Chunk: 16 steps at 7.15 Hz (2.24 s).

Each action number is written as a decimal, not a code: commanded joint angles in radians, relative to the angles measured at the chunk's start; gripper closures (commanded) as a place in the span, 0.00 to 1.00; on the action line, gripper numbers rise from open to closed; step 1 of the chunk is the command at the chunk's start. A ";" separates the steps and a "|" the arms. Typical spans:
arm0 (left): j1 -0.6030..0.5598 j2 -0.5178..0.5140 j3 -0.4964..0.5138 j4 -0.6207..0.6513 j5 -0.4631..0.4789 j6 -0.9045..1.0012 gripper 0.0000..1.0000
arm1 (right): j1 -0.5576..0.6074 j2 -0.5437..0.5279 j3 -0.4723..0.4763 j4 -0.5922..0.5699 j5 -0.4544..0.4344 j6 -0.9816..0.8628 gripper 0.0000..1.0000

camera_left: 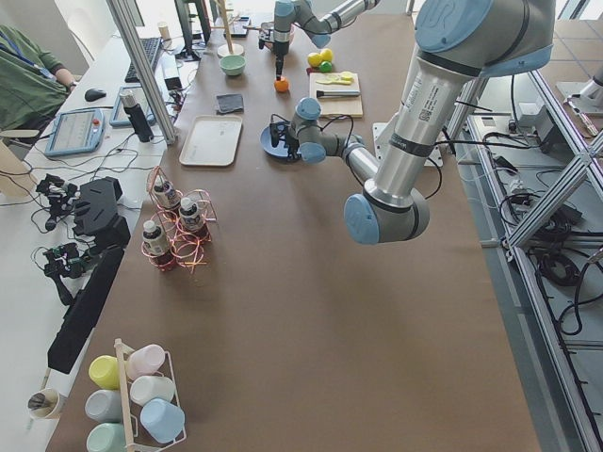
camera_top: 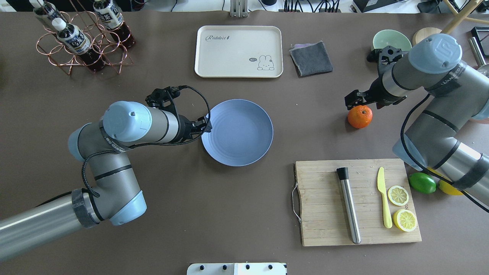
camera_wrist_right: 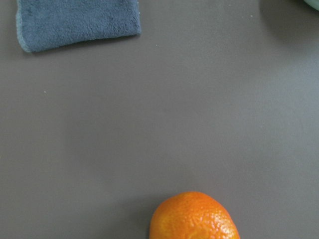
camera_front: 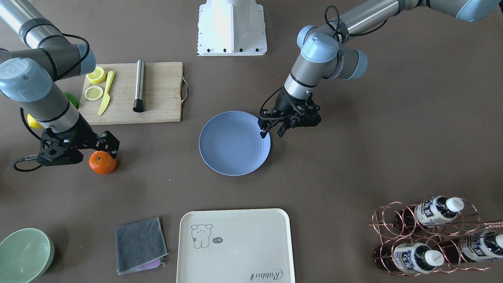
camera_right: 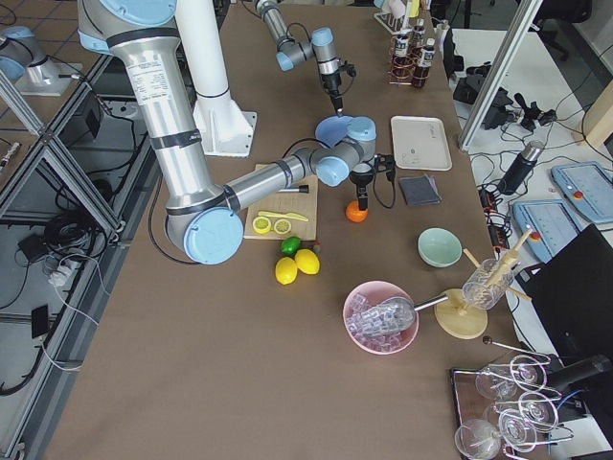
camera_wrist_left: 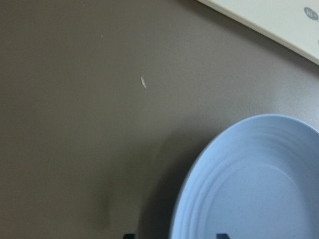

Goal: Pick orange to plate
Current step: 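Push the blue plate inward with the left gripper while the right grasps the orange, then carry the orange with the right gripper over the blue plate while the left arm withdraws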

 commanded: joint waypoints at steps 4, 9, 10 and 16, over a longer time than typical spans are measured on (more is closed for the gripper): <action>-0.023 0.000 -0.002 0.002 -0.040 0.001 0.02 | -0.043 0.011 -0.076 0.000 -0.073 -0.003 0.00; -0.101 0.018 -0.054 0.028 -0.056 0.175 0.02 | -0.055 0.069 -0.031 -0.017 -0.076 0.009 1.00; -0.163 0.074 -0.095 0.083 -0.094 0.305 0.02 | -0.058 0.092 0.002 -0.017 -0.066 0.040 1.00; -0.428 0.394 -0.220 0.091 -0.163 0.631 0.02 | -0.325 0.404 -0.033 -0.155 -0.301 0.267 1.00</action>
